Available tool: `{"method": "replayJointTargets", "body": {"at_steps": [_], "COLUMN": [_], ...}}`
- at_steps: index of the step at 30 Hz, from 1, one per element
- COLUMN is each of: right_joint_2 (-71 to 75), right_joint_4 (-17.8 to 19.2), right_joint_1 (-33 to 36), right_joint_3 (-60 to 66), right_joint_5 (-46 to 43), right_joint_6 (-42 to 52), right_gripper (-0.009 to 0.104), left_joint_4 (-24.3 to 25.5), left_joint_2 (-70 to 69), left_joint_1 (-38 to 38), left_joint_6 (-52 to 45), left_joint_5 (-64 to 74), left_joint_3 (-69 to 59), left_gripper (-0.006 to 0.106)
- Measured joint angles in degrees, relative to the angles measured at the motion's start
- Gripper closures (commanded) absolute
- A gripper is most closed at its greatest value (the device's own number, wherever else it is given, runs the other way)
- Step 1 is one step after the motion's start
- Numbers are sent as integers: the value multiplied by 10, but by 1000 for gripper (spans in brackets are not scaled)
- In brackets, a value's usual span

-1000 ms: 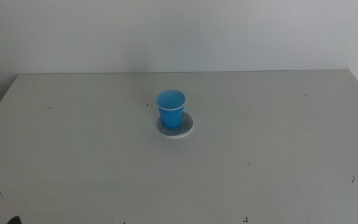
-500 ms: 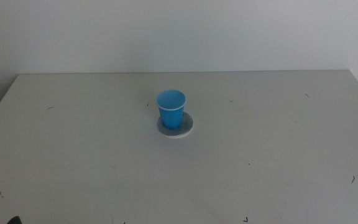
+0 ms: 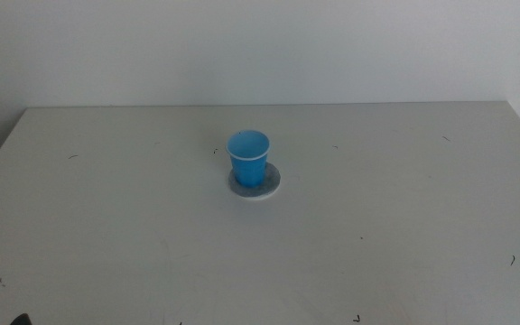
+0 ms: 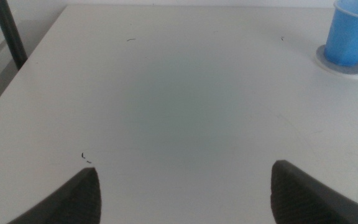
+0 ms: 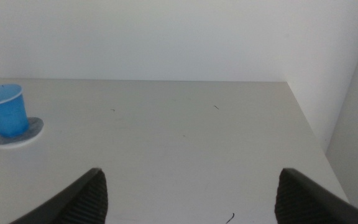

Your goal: Place an empty cup on a cup mat.

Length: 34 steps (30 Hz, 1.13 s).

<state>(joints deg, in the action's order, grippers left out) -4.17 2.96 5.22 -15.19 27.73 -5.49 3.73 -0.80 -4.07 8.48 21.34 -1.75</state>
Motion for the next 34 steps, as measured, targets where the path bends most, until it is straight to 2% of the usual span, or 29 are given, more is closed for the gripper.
{"method": "replayJointTargets", "body": {"at_steps": [6, 9, 17, 34], "right_joint_2": [48, 48, 49, 49], "right_joint_4": [42, 51, 57, 60], "right_joint_1": [0, 0, 0, 0], "right_joint_3": [55, 69, 107, 168], "right_joint_5": [-3, -4, -7, -107], "right_joint_6": [0, 0, 0, 0], "right_gripper": [9, 9, 9, 9], "left_joint_4": [0, 0, 0, 0], "left_joint_2": [0, 0, 0, 0], "left_joint_1": [0, 0, 0, 0], "left_joint_6": [0, 0, 0, 0], "left_joint_5": [0, 0, 0, 0], "left_joint_3": [0, 0, 0, 0], "left_gripper": [-5, -5, -5, -5]}}
